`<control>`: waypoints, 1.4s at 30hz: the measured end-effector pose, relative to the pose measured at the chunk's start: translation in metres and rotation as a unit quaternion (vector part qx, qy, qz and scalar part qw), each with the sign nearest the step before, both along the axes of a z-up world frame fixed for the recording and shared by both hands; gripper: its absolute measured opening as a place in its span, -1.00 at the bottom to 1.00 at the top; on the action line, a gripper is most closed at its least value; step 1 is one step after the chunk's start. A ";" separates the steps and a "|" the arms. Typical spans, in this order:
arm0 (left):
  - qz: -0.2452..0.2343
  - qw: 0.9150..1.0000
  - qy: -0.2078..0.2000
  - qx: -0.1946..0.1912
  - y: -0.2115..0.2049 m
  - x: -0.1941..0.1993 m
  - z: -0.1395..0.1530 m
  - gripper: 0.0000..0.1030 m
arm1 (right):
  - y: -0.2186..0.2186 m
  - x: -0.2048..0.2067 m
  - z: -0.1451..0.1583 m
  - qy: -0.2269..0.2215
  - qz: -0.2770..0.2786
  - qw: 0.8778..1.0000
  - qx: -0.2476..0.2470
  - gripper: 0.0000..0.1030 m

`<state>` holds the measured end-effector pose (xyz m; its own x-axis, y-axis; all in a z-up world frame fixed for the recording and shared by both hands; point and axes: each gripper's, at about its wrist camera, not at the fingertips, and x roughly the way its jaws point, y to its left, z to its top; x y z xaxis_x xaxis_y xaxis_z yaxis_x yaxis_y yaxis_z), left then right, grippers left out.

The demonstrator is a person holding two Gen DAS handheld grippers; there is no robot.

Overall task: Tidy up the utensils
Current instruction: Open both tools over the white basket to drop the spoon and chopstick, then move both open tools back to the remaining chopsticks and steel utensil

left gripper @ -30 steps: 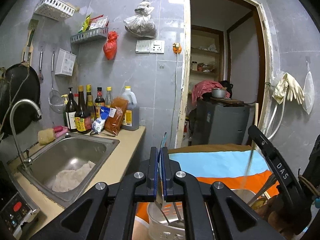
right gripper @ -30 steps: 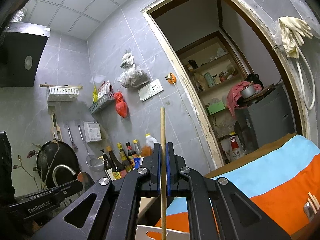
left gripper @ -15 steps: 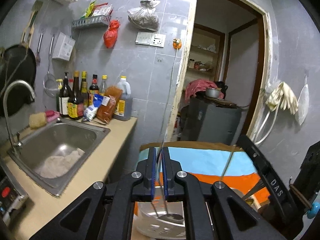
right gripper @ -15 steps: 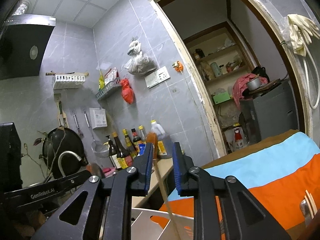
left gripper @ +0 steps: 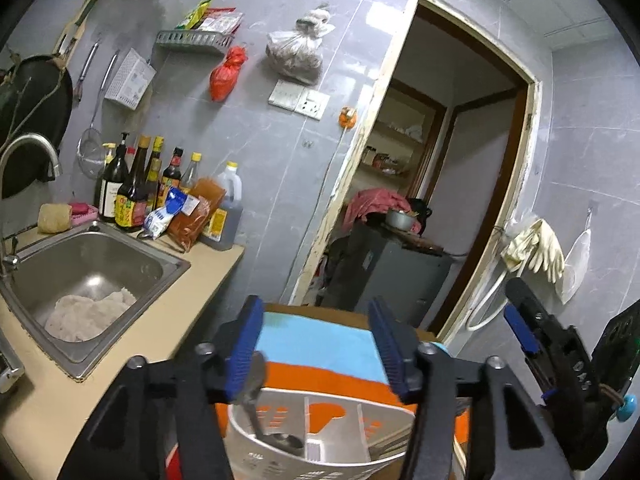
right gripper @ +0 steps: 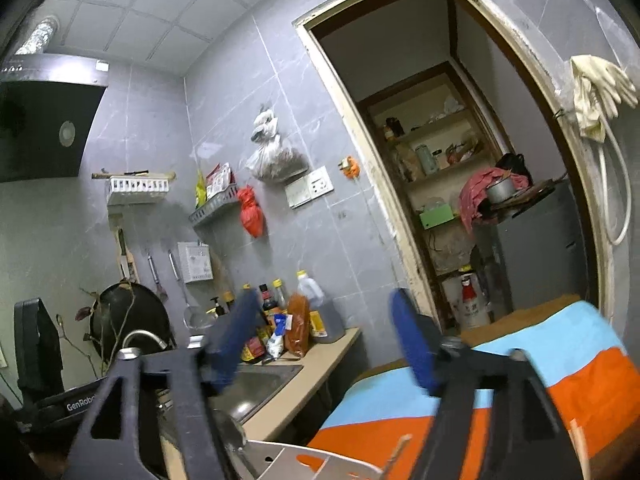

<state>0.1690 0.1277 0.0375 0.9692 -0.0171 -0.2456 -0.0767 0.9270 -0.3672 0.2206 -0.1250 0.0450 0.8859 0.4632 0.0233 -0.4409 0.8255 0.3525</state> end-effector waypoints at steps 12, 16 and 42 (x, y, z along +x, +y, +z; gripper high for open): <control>-0.028 0.998 -0.040 0.041 -0.077 -0.001 0.025 0.99 | -0.077 -0.028 0.039 0.000 -0.070 0.997 -0.045 0.98; -0.051 0.996 -0.040 0.062 -0.114 0.001 0.027 0.99 | -0.112 -0.036 0.044 0.007 -0.100 0.993 -0.057 0.98; -0.159 0.980 0.049 0.109 -0.277 0.031 -0.048 0.99 | -0.289 -0.008 -0.031 0.143 -0.166 0.971 -0.098 0.97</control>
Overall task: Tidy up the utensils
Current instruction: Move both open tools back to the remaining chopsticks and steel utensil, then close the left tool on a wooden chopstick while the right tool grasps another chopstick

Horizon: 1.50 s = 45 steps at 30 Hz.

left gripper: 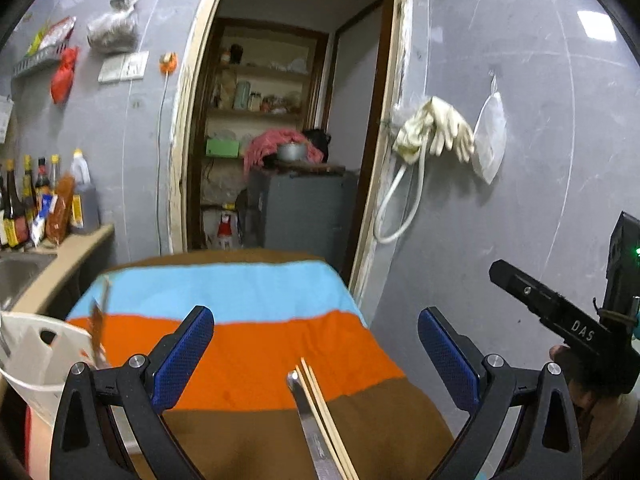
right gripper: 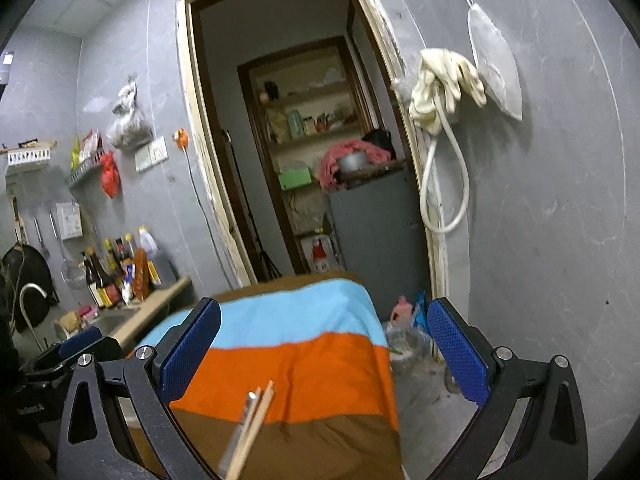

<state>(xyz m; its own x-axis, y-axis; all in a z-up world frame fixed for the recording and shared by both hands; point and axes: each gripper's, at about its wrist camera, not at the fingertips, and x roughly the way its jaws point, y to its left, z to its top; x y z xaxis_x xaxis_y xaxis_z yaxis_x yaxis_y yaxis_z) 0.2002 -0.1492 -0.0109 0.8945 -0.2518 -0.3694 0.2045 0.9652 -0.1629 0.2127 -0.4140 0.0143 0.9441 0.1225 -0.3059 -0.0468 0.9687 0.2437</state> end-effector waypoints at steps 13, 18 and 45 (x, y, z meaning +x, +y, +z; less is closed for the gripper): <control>0.048 0.989 0.139 -0.004 0.010 0.043 -0.070 0.92 | 0.004 0.049 -0.070 0.110 0.061 0.992 0.018 0.95; 0.052 0.984 0.167 -0.009 0.014 0.054 -0.086 0.72 | 0.020 0.065 -0.097 0.143 0.094 0.985 0.020 0.49; 0.022 0.975 0.217 -0.052 0.036 0.071 -0.118 -0.01 | 0.119 0.091 -0.165 0.285 0.219 0.933 -0.029 -0.55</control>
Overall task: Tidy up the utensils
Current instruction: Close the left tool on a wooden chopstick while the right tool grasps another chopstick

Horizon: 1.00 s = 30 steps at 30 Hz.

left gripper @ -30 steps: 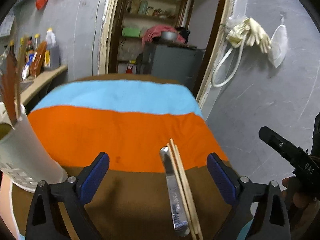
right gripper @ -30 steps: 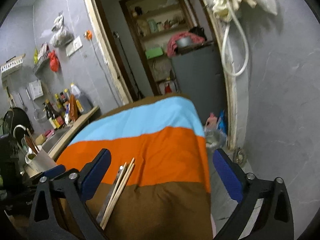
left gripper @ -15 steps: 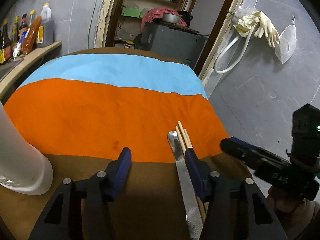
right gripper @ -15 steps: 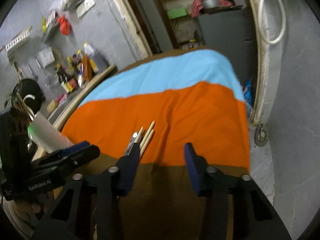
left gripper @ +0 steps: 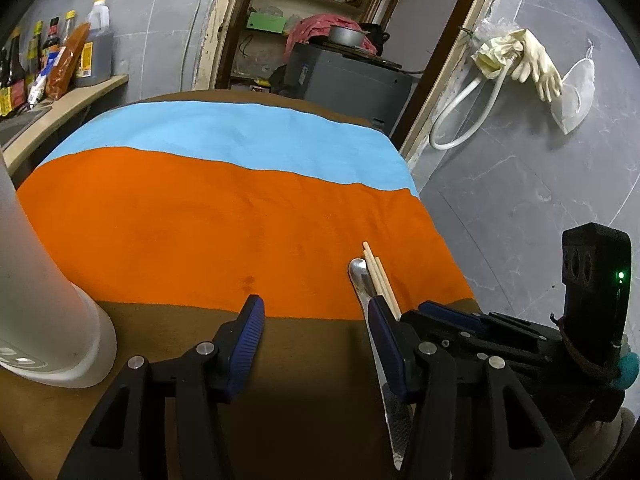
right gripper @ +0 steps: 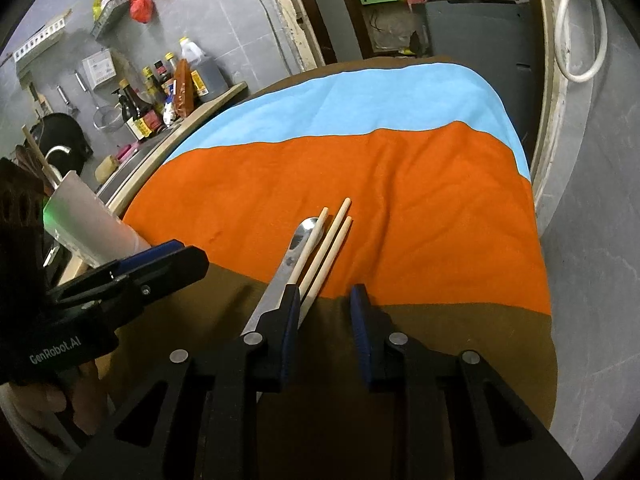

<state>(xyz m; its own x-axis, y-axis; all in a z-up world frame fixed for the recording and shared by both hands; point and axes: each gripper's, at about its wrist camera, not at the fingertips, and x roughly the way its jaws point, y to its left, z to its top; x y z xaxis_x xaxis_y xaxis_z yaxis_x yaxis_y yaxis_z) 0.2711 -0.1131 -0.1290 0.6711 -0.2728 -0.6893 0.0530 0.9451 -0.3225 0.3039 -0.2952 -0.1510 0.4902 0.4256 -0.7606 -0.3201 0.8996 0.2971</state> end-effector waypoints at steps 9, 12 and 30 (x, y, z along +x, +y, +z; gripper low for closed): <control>-0.024 1.000 0.015 -0.002 -0.007 -0.002 -0.004 -0.24 | -0.003 -0.012 0.003 0.020 -0.002 1.000 -0.016 -0.55; -0.035 0.999 0.019 -0.004 -0.010 -0.005 -0.004 -0.25 | 0.001 -0.019 0.005 0.025 -0.004 0.999 -0.032 -0.55; -0.102 0.992 0.071 -0.036 -0.020 0.001 -0.014 -0.45 | 0.011 -0.061 0.026 0.011 0.002 0.981 -0.191 -0.62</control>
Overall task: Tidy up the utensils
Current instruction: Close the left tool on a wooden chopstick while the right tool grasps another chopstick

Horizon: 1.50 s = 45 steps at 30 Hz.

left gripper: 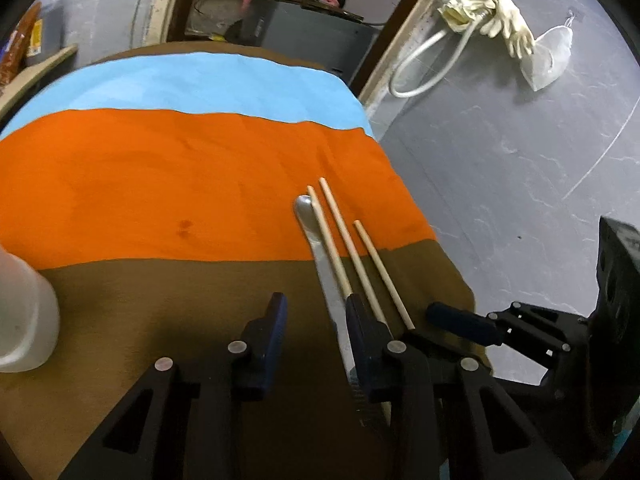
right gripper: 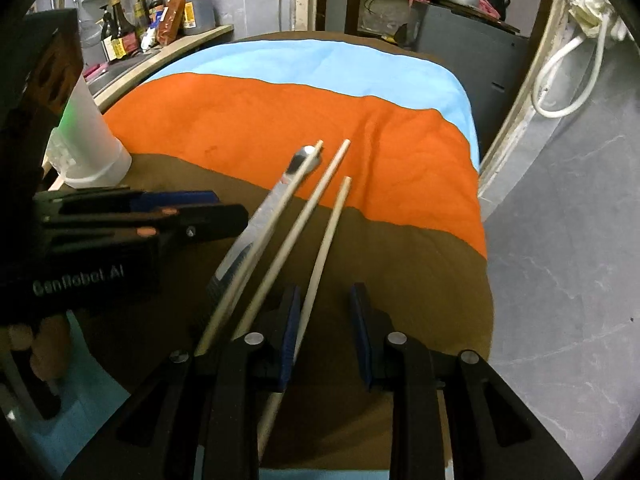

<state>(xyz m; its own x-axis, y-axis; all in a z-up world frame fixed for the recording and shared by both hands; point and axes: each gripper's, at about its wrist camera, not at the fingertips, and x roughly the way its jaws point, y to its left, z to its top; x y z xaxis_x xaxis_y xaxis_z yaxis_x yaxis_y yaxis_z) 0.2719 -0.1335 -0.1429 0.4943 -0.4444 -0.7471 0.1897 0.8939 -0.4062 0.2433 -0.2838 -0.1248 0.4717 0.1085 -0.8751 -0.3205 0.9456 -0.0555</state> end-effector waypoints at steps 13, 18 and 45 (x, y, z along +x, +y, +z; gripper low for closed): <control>-0.050 0.998 0.015 0.043 -0.031 0.015 -0.001 -0.47 | -0.032 -0.009 -0.005 0.007 -0.064 0.996 0.063 -0.63; -0.052 0.997 0.020 0.046 -0.031 0.017 0.000 -0.54 | -0.035 -0.010 -0.009 0.006 -0.070 0.995 0.068 -0.63; 0.021 0.997 0.075 0.019 0.008 -0.022 -0.001 -0.90 | -0.049 -0.018 -0.018 0.055 -0.144 0.976 0.157 -0.92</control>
<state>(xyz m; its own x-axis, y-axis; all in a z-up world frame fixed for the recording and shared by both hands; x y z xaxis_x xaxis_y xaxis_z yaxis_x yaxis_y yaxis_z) 0.2495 -0.1257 -0.1437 0.3929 -0.3959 -0.8300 0.0911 0.9149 -0.3933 0.2255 -0.3326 -0.1433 0.4273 0.2554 -0.8673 -0.0267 0.9624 0.2702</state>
